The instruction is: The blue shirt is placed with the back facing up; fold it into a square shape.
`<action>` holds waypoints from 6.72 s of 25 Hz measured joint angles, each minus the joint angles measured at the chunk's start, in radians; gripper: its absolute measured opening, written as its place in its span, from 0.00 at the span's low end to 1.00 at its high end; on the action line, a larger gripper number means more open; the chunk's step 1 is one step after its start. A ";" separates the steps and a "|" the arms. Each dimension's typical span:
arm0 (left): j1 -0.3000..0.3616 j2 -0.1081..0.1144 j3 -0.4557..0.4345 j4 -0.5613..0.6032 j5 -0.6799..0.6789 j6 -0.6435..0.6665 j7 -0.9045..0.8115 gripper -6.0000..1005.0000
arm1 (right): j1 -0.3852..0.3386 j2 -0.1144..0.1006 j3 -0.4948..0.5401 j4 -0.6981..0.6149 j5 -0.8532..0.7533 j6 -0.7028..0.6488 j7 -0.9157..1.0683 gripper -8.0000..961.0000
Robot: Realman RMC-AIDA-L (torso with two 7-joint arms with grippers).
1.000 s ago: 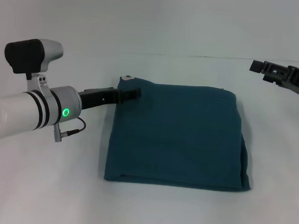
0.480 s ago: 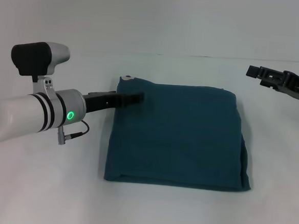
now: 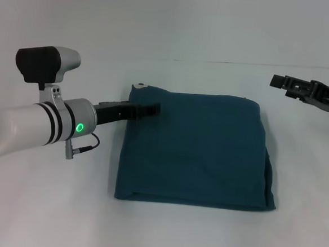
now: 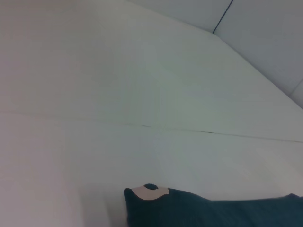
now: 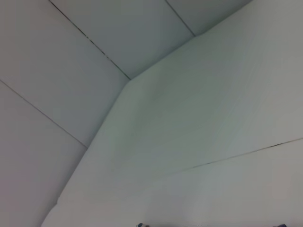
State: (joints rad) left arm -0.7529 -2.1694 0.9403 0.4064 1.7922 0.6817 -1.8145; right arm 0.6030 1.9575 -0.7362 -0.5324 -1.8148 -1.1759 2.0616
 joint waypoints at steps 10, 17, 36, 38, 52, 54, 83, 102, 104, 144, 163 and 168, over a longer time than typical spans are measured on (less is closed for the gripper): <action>0.002 -0.001 0.015 0.001 -0.003 -0.011 0.022 0.76 | -0.003 0.007 0.000 -0.001 -0.003 0.006 -0.001 0.86; -0.004 -0.001 0.017 0.000 -0.004 -0.026 0.023 0.47 | -0.005 0.007 0.000 -0.001 -0.003 0.016 -0.002 0.86; -0.006 -0.001 0.011 0.002 -0.004 -0.039 0.023 0.02 | -0.002 0.009 -0.002 0.000 -0.003 0.029 -0.002 0.86; -0.006 -0.001 0.010 0.004 -0.004 -0.040 0.023 0.02 | -0.002 0.009 -0.002 0.000 -0.003 0.030 -0.002 0.86; 0.004 0.002 0.006 0.010 -0.004 -0.053 0.022 0.02 | 0.000 0.010 -0.002 0.000 -0.003 0.040 -0.003 0.86; 0.006 0.002 0.006 0.012 -0.004 -0.053 0.022 0.02 | 0.001 0.010 -0.003 0.000 -0.003 0.041 -0.003 0.86; 0.041 0.008 0.006 0.053 0.007 -0.047 0.015 0.04 | 0.001 0.010 -0.011 0.000 -0.003 0.057 -0.003 0.86; 0.196 0.038 -0.035 0.266 0.010 0.158 -0.104 0.25 | -0.012 0.004 0.002 -0.008 0.003 0.024 -0.012 0.86; 0.223 0.039 -0.093 0.313 0.010 0.247 -0.101 0.37 | -0.017 0.002 0.019 -0.009 0.006 -0.014 -0.045 0.86; 0.426 0.002 -0.307 0.420 0.097 1.189 0.392 0.87 | -0.129 0.090 0.077 -0.024 -0.222 -0.606 -0.681 0.95; 0.413 0.005 -0.310 0.420 0.097 1.208 0.356 0.88 | -0.121 0.090 0.077 -0.024 -0.222 -0.603 -0.677 0.95; 0.413 0.005 -0.308 0.420 0.096 1.208 0.356 0.88 | -0.120 0.089 0.077 -0.024 -0.222 -0.602 -0.677 0.96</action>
State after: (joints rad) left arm -0.3397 -2.1644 0.6319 0.8268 1.8882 1.8900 -1.4590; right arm 0.4830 2.0465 -0.6596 -0.5568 -2.0370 -1.7781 1.3850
